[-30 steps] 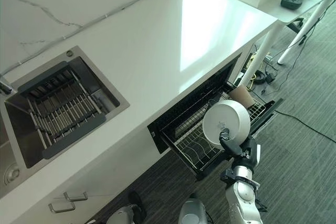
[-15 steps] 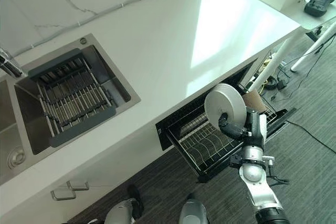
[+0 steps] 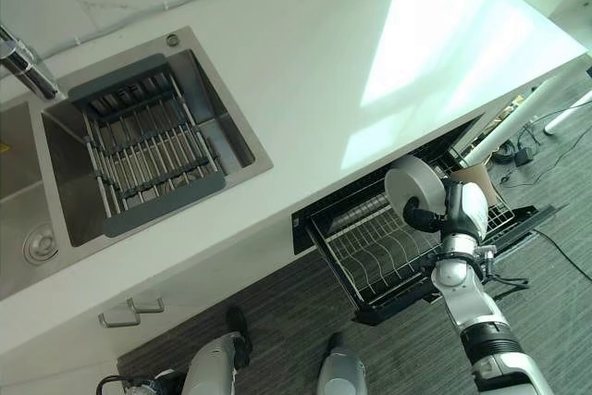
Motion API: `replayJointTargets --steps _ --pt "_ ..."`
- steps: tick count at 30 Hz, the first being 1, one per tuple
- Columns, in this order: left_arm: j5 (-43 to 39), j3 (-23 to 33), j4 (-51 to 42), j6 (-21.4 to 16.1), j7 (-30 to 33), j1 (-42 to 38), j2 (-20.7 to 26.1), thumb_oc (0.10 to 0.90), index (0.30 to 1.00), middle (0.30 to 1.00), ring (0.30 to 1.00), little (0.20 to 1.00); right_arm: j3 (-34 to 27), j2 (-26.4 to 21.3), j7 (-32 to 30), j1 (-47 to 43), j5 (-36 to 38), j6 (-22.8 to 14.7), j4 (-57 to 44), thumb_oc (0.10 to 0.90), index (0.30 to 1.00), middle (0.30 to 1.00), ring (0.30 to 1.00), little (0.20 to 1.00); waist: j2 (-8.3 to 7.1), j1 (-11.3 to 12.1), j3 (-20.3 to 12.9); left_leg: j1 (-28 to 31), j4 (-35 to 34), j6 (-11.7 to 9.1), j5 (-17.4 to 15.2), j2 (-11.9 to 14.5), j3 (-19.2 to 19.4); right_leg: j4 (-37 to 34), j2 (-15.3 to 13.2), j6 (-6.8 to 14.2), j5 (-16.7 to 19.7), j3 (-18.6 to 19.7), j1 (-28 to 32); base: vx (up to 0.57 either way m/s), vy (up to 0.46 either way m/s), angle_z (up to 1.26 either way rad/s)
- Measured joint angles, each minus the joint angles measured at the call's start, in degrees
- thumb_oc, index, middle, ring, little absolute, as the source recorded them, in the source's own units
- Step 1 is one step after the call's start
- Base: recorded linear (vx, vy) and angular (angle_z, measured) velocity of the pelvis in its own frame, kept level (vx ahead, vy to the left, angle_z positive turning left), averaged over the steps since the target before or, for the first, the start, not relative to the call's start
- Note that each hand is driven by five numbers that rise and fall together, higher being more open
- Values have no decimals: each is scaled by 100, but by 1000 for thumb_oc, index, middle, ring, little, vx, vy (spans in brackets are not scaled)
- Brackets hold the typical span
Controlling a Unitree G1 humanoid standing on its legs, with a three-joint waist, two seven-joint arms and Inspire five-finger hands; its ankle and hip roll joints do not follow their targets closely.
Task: Place the dishes in the dishwasher.
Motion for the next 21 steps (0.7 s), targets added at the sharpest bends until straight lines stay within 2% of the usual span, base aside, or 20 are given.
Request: replayJointTargets --steps 2,3,7,12,21 --pt "-123 7 -55 1 -14 -179 27 800 900 900 900 900 86 -159 -96 -314 -114 69 52 400 300 300 300 300 78 1 257 -197 3 54 73 -9 -32 65 -1 -11 49 -9 -187 -173 12 10" --pt "-208 7 -96 -6 -92 -335 41 800 900 900 900 900 227 -269 -307 -614 -128 123 251 400 300 300 300 300 168 25 534 -263 1 98 122 -28 -61 76 -18 -11 88 -46 -228 -177 28 14" --pt "-243 -120 -113 -93 -128 -554 48 800 900 900 900 900 533 -268 -850 -987 -345 343 614 400 300 300 300 300 319 143 626 -492 -24 157 195 -112 -131 80 -70 18 148 -94 -421 -154 21 11" --pt "-638 -234 -109 -107 -114 -671 139 800 900 900 900 900 950 -259 -1308 -1312 -562 422 979 400 300 300 300 300 336 173 644 -617 -74 210 233 -217 -135 56 -153 71 196 -84 -575 -95 29 3" --pt "-664 -443 -90 -217 -70 -892 220 800 900 900 900 900 1601 3 -1886 -1690 -1199 348 1416 400 300 300 300 300 415 155 673 -655 -137 235 254 -234 -102 -25 -156 90 261 -44 -654 -73 15 -2"
